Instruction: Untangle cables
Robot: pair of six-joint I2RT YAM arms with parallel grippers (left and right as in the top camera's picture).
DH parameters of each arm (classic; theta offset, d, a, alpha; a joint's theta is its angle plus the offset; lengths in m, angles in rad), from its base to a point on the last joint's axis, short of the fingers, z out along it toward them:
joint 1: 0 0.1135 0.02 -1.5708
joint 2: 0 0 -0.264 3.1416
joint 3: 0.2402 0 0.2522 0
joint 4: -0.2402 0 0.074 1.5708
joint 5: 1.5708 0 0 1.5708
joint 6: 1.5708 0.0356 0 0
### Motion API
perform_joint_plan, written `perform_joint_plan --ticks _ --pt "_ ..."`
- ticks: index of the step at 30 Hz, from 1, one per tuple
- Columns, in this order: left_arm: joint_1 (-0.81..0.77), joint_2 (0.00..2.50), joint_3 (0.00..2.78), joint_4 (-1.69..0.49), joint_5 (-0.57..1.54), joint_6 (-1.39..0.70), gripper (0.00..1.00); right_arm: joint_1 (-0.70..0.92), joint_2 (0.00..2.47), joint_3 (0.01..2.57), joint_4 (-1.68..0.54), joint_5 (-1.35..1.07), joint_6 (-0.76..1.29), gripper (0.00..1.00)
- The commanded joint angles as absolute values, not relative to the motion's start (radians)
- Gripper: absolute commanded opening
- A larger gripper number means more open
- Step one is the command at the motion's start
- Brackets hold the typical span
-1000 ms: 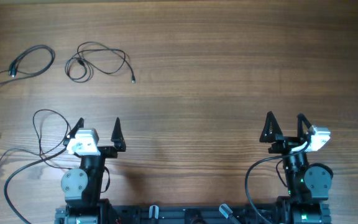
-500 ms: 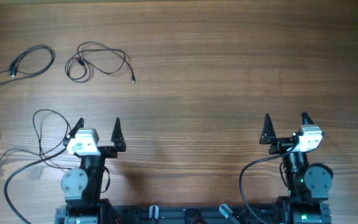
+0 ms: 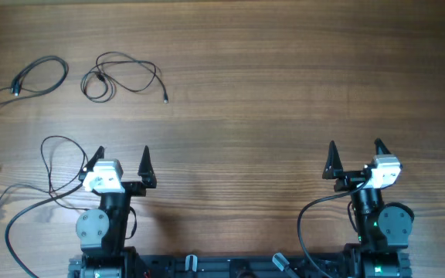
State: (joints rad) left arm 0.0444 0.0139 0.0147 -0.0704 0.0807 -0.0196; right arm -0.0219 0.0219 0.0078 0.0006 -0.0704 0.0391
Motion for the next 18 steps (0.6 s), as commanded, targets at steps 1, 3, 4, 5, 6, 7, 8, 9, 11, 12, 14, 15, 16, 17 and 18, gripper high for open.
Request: perform_joint_plan --ticks 1,3,4,5,6,7,8,9,11,12,14,15,16,17,18 --pt "0.048 0.009 0.006 -0.069 0.096 -0.004 1.0 -0.027 0.004 0.005 0.002 -0.068 0.027 1.0" --pt "0.048 0.009 0.006 -0.069 0.096 -0.004 1.0 -0.027 0.004 0.005 0.002 -0.068 0.027 1.0" --pt "0.048 0.009 0.006 -0.069 0.096 -0.004 1.0 -0.027 0.004 0.005 0.002 -0.068 0.026 1.0" --pt "0.048 0.009 0.006 -0.069 0.096 -0.004 1.0 -0.027 0.004 0.005 0.002 -0.068 0.026 1.0" --pt "0.048 0.009 0.006 -0.069 0.096 -0.004 1.0 -0.027 0.004 0.005 0.002 -0.068 0.026 1.0" --pt "0.048 0.009 0.006 -0.069 0.096 -0.004 1.0 -0.027 0.004 0.005 0.002 -0.068 0.026 1.0" --pt "0.048 0.009 0.006 -0.069 0.096 -0.004 1.0 -0.027 0.004 0.005 0.002 -0.068 0.026 1.0" --pt "0.048 0.009 0.006 -0.069 0.096 -0.004 1.0 -0.027 0.004 0.005 0.002 -0.068 0.026 1.0" --pt "0.048 0.019 0.006 -0.069 0.096 -0.004 1.0 -0.027 0.004 0.005 0.002 -0.068 0.027 1.0" --pt "0.048 0.029 0.006 -0.069 0.096 -0.004 1.0 -0.027 0.004 0.005 0.002 -0.068 0.027 1.0" --pt "0.048 0.03 0.006 -0.069 0.096 -0.004 1.0 -0.027 0.004 0.005 0.002 -0.068 0.027 1.0" --pt "0.048 0.03 0.006 -0.069 0.096 -0.004 1.0 -0.027 0.004 0.005 0.002 -0.068 0.026 1.0" --pt "0.048 0.03 0.006 -0.069 0.096 -0.004 1.0 -0.027 0.004 0.005 0.002 -0.068 0.026 1.0" --pt "0.048 0.03 0.006 -0.069 0.096 -0.004 1.0 -0.027 0.004 0.005 0.002 -0.068 0.026 1.0" --pt "0.048 0.03 0.006 -0.069 0.096 -0.004 1.0 -0.027 0.004 0.005 0.002 -0.068 0.027 1.0"
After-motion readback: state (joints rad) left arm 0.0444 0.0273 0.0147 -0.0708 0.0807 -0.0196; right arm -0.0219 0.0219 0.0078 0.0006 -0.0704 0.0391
